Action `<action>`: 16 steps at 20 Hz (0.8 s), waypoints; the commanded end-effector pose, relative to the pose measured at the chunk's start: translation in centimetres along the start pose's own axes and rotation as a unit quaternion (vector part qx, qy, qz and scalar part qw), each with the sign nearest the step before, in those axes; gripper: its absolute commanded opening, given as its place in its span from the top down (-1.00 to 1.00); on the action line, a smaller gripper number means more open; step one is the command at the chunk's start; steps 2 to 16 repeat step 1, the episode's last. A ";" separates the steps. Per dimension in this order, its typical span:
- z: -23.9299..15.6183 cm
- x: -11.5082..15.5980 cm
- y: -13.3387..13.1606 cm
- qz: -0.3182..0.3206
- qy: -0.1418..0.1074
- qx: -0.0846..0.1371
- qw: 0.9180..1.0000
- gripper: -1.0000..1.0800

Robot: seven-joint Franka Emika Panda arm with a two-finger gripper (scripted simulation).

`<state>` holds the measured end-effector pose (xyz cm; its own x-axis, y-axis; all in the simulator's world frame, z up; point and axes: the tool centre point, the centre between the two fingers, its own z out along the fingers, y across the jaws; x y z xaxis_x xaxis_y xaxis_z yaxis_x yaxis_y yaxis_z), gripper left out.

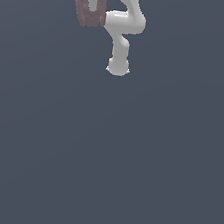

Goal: Pick up the object and move it to a goal position.

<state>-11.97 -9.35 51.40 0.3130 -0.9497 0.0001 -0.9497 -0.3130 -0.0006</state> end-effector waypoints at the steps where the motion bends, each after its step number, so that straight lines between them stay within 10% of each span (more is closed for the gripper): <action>1: 0.0 0.0 0.0 0.000 0.000 0.000 1.000 1.00; 16: 0.0 0.0 0.0 0.000 0.000 0.000 1.000 1.00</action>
